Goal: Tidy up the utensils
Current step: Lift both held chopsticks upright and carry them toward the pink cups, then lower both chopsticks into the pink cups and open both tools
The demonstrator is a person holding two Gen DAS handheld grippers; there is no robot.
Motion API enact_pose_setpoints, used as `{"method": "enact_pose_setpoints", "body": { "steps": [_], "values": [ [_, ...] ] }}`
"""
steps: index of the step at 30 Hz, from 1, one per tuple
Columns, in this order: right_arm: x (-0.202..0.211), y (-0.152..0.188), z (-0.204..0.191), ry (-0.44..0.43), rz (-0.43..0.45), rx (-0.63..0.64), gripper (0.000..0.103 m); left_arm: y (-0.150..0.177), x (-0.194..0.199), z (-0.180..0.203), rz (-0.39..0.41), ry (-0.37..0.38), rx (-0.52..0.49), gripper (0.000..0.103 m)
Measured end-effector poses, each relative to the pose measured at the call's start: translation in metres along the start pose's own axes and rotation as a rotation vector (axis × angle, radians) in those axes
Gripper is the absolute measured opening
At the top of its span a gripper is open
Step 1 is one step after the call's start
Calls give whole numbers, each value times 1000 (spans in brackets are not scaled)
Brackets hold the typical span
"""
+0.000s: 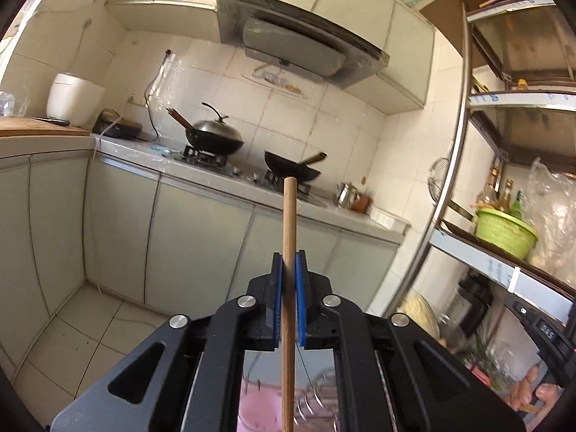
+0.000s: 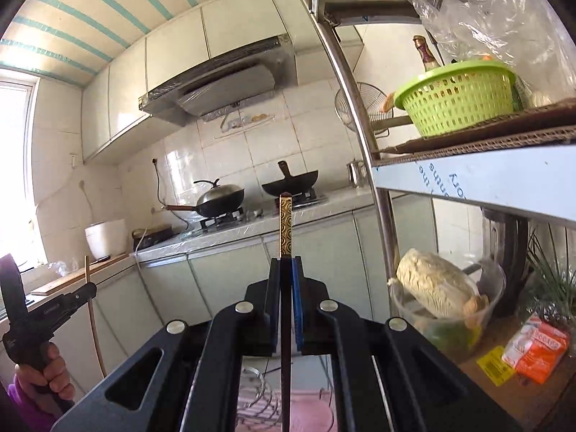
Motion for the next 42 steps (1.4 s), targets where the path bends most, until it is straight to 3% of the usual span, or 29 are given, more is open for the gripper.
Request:
{"method": "enact_pose_setpoints", "body": {
  "steps": [6, 13, 20, 25, 30, 35, 39, 42],
  "values": [
    [-28, 1, 3, 23, 16, 27, 6, 7, -38, -4, 94, -55, -43, 6],
    [-54, 38, 6, 38, -20, 43, 6, 52, -70, -16, 105, -117, -94, 6],
    [-77, 89, 17, 0, -251, 24, 6, 97, -67, -26, -52, -65, -103, 6],
    [-84, 117, 29, 14, -349, -12, 6, 118, -69, -37, -162, -73, -78, 6],
    [-73, 115, 32, 26, -343, -14, 6, 128, -68, -44, -233, -62, -35, 6],
    [-66, 93, 30, 35, -316, -3, 6, 115, -65, -42, -243, -48, -5, 6],
    [-76, 94, 26, 19, -391, 22, 6, 123, -76, -45, -323, -57, 5, 6],
    [-84, 110, 22, 28, -436, 52, 6, 127, -76, -44, -333, -55, -7, 6]
  ]
}}
Point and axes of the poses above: each gripper's, at about its wrist camera, not at the fingertips, and x roughly against the way its jaws point, z to its right, y to its underside, the point moved 5 cm from there along -x, roughly the way its jaws point, and after that the axes turned 3 degrees about x, right-handed, at the moved point
